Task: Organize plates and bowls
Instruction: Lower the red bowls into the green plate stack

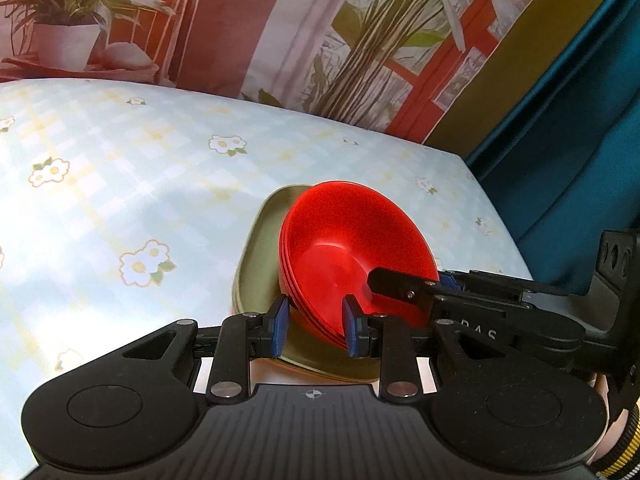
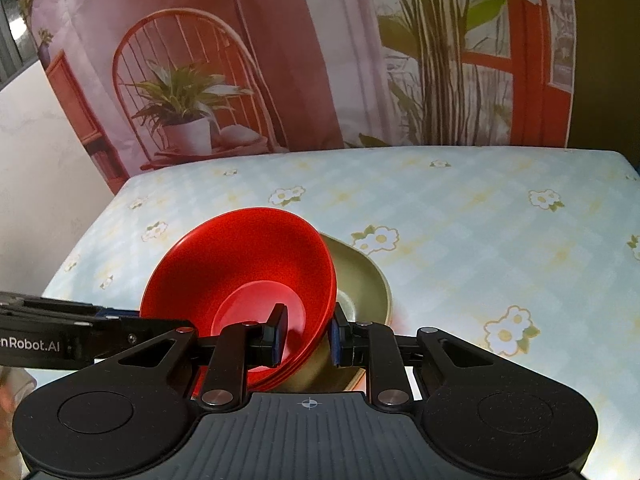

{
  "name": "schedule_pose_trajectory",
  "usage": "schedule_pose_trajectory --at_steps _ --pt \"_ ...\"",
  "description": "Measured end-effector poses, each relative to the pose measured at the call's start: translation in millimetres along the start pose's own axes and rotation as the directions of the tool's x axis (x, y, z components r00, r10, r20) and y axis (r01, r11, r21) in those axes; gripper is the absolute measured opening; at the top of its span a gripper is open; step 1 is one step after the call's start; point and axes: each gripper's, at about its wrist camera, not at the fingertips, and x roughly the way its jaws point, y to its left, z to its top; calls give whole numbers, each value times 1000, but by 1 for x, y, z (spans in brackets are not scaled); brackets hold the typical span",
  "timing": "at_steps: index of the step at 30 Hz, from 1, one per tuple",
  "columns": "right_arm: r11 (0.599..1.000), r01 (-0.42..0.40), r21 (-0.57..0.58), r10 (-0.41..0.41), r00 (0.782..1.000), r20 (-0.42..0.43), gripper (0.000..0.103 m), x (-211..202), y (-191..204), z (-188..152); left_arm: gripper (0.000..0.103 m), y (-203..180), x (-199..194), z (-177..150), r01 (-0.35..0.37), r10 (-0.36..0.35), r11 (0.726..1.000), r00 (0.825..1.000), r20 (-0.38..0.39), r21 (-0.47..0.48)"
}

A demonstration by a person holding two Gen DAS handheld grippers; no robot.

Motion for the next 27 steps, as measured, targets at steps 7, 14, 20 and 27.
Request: schedule_pose_trajectory --at_steps 7,14,20,27 --pt "1000 8 -5 -8 1000 -14 21 8 4 -5 30 0 5 -2 -21 21 1000 1000 -9 7" --pt "1000 17 -18 -18 1000 -26 22 14 9 -8 30 0 6 -4 -36 36 999 999 0 8" --pt "999 18 -28 -19 999 -31 25 13 10 -8 30 -3 5 -7 -42 42 999 999 6 19" --pt "999 16 -28 -17 999 -36 26 10 11 -11 30 -6 4 -9 -53 53 998 999 7 29"
